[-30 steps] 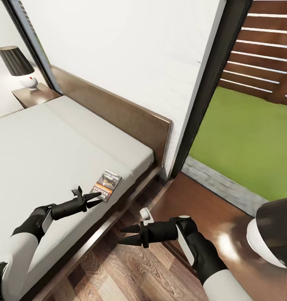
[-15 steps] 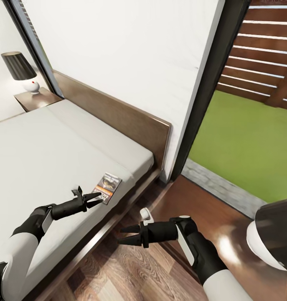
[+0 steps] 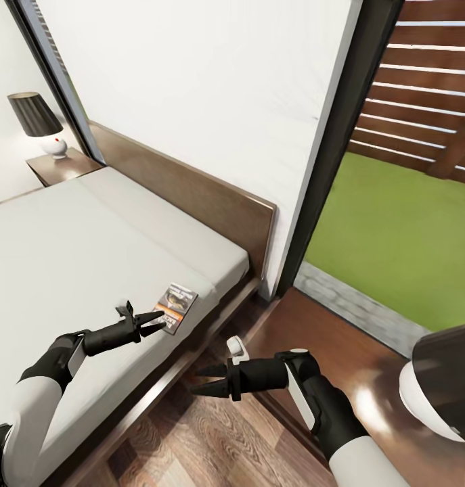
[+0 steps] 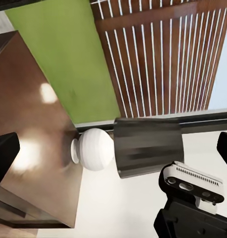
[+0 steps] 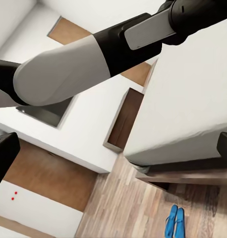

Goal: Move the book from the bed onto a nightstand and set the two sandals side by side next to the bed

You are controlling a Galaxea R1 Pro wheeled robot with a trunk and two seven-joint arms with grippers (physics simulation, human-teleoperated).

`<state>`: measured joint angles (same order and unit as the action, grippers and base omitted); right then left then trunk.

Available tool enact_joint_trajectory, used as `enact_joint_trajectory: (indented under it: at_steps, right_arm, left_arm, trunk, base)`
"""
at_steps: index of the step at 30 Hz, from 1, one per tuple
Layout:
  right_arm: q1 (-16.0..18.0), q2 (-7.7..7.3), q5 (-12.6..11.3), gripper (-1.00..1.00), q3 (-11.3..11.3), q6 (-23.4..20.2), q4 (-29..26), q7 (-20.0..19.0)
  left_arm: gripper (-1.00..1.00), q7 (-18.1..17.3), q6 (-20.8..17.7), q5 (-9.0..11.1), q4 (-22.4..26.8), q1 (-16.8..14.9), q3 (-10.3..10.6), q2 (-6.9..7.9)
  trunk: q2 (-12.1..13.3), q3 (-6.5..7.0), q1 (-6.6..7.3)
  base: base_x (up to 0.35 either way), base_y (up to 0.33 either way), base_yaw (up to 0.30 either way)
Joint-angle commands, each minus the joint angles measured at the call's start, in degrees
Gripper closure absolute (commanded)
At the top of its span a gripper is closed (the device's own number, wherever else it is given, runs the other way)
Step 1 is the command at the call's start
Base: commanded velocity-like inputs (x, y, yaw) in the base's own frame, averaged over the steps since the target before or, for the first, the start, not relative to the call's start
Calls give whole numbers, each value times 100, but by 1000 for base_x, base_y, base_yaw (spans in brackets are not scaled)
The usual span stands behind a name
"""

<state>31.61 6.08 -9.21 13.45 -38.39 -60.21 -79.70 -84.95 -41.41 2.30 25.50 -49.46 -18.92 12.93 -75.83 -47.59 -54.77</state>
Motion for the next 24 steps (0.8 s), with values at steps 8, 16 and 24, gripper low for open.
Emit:
enact_joint_trajectory:
  at_steps: [8,16,24]
  right_arm:
    - [3,-1,-28,-100,2,-55,1,-1]
    - [4,-1,-28,-100,3,-55,1,-1]
    - [4,-1,-28,-100,5,-55,1,-1]
  left_arm:
    - [-100,-21,-60,-4,-1,-2,-6,0]
    - [-100,-21,-61,-2,-1,-2,-6,-1]
    - [-100,-21,-61,-1,-1,-2,-6,-1]
  trunk:
    - [-2,70,0]
    - [-2,144,0]
    - [-2,183,0]
  base:
    - [0,0,0]
    - [0,0,0]
    - [0,0,0]
